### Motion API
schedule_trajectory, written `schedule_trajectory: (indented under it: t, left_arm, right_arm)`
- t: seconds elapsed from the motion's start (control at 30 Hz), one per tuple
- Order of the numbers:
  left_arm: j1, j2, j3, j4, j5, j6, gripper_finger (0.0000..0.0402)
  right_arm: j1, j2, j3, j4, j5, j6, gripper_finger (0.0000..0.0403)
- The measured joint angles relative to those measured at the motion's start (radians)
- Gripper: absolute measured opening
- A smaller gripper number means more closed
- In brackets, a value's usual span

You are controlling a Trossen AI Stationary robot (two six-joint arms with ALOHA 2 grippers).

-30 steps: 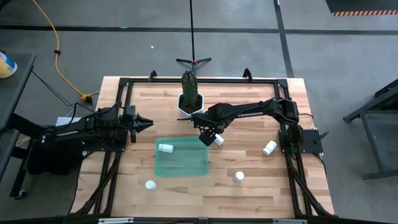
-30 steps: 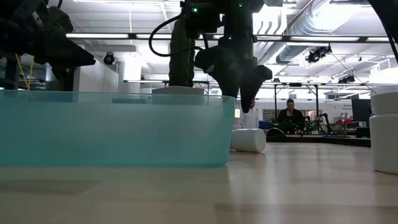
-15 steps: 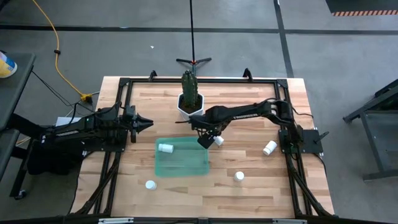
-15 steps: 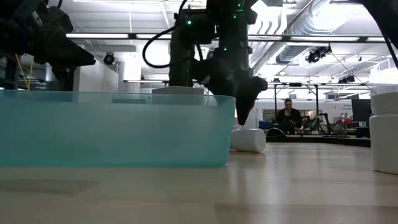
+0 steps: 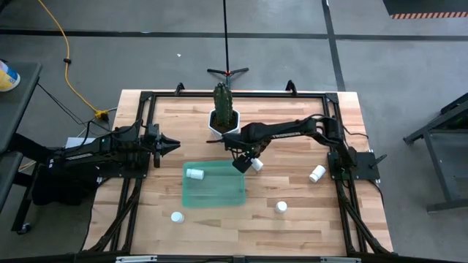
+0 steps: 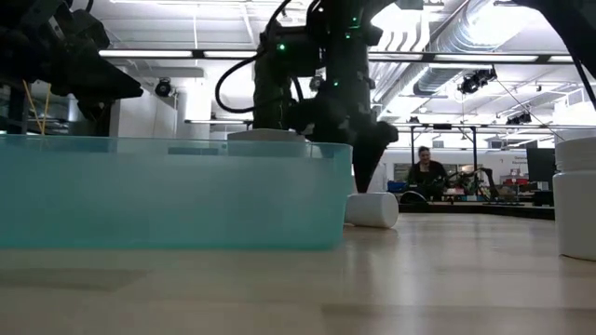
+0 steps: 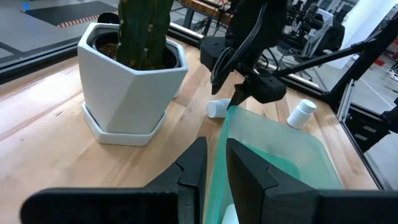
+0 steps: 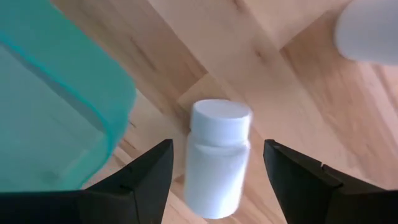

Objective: Pick and place pill bottles into a basket
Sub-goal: Put the white pill bottle into the green bin

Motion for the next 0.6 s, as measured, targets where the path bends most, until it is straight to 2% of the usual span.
schedule_trajectory:
  t: [0.23, 0.6]
  left_arm:
    - [0.000, 0.000, 0.000, 0.000, 0.000, 0.000, 0.0097]
    - [0.000, 0.000, 0.000, 0.000, 0.000, 0.000, 0.0097]
  right_arm:
    - [0.000, 0.010, 0.000, 0.032, -0.032, -0.003, 0.0242]
    - [-0.008, 0.025, 0.002, 0.036, -0.063, -0.014, 0.0281]
